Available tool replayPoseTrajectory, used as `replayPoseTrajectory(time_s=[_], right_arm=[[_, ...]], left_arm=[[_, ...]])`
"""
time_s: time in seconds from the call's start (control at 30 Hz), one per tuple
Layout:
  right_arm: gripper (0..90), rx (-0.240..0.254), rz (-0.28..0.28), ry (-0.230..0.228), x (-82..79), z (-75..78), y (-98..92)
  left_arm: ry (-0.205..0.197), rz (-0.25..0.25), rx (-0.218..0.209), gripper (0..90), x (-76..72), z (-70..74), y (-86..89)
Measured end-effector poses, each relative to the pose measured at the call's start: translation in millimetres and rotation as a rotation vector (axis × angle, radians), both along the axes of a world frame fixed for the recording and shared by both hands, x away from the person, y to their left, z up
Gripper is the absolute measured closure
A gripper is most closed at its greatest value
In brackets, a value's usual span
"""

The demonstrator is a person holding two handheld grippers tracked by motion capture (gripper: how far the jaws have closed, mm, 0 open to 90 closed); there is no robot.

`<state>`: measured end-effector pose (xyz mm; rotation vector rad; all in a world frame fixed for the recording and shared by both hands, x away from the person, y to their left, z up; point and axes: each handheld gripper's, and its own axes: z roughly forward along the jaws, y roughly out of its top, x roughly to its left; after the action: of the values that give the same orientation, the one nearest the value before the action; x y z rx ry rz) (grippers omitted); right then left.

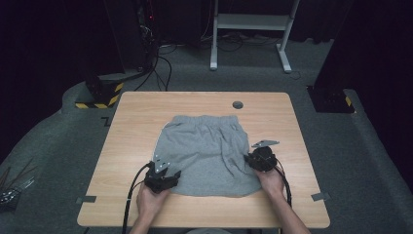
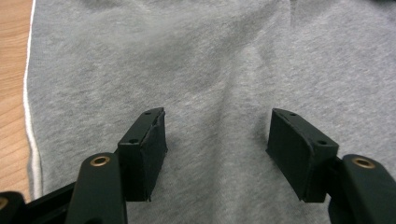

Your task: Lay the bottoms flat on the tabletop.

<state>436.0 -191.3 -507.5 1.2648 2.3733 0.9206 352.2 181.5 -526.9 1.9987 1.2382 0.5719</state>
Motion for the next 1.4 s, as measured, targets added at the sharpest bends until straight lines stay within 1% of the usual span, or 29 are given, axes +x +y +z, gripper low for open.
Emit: replayPoseTrajectory(time_s=[0.03,0.1,0.23,0.33,0.43,0.53,0.6,0.67,0.7,0.8,0.87,0.9,0.97,1.03,1.1,1.17,1.23,1.3,1.4], right_arm=[[81.8,0.002,-0.002,-0.006,-0.5,2.1,-0.8],[82.4,-0.002,-0.006,-0.033,-2.6,9.4,-2.4],[82.3,0.01,0.004,-0.105,-7.2,32.0,1.0],[82.2,0.013,0.044,-0.148,-8.8,47.9,13.8],[82.1,0.018,0.099,-0.175,-9.5,58.2,33.2],[82.0,0.041,0.152,-0.162,-8.3,60.3,54.9],[81.7,0.047,0.185,-0.149,-8.4,57.7,70.7],[81.4,0.04,0.228,-0.139,-9.2,51.7,86.9],[81.2,0.03,0.247,-0.131,-9.6,46.8,94.8],[78.7,-0.012,0.299,-0.064,-7.1,25.2,114.5],[74.8,-0.011,0.317,-0.027,-5.5,12.8,119.7],[72.3,-0.005,0.32,-0.018,-6.5,10.2,119.9],[69.3,0.016,0.315,-0.025,-10.2,12.3,115.5],[69.7,0.061,0.292,-0.048,-15.4,20.5,105.2],[71.7,0.078,0.266,-0.077,-18.4,29.6,92.6],[73.2,0.086,0.238,-0.094,-17.5,35.1,80.7],[74.5,0.096,0.205,-0.099,-14.7,37.1,70.0],[75.8,0.101,0.168,-0.098,-12.2,37.5,60.5],[78.0,0.092,0.118,-0.099,-9.5,34.9,48.1]], left_arm=[[0.001,-0.001,-0.001,36.8,0.0,0.0,0.0],[0.0,0.001,0.001,36.8,-0.1,0.0,-0.1],[0.0,0.006,0.001,36.6,-0.2,0.0,-0.7],[0.001,0.011,0.0,36.6,-0.4,0.0,-1.3],[0.0,0.013,-0.001,36.6,-0.4,-0.1,-1.3],[0.001,0.013,-0.002,36.6,-0.5,-0.1,-1.4],[0.001,0.013,-0.002,36.6,-0.6,-0.1,-1.4],[0.001,0.013,-0.001,36.6,-0.6,-0.1,-1.4],[0.001,0.013,-0.002,36.5,-0.6,-0.1,-1.5],[0.001,0.013,-0.001,36.6,-0.5,-0.1,-1.4],[0.0,0.012,0.001,36.6,-0.5,0.0,-1.2],[0.001,0.013,-0.001,36.6,-0.5,-0.1,-1.3],[0.001,0.013,-0.002,36.6,-0.6,-0.1,-1.5],[0.0,0.013,-0.001,36.5,-0.5,-0.1,-1.3],[0.001,0.013,-0.002,36.5,-0.5,-0.1,-1.5],[0.001,0.014,-0.003,36.5,-0.6,-0.1,-1.5],[0.0,0.012,0.0,36.6,-0.5,-0.1,-1.3],[0.001,0.013,-0.001,36.5,-0.5,-0.1,-1.4],[0.0,0.013,0.0,36.5,-0.5,-0.1,-1.3]])
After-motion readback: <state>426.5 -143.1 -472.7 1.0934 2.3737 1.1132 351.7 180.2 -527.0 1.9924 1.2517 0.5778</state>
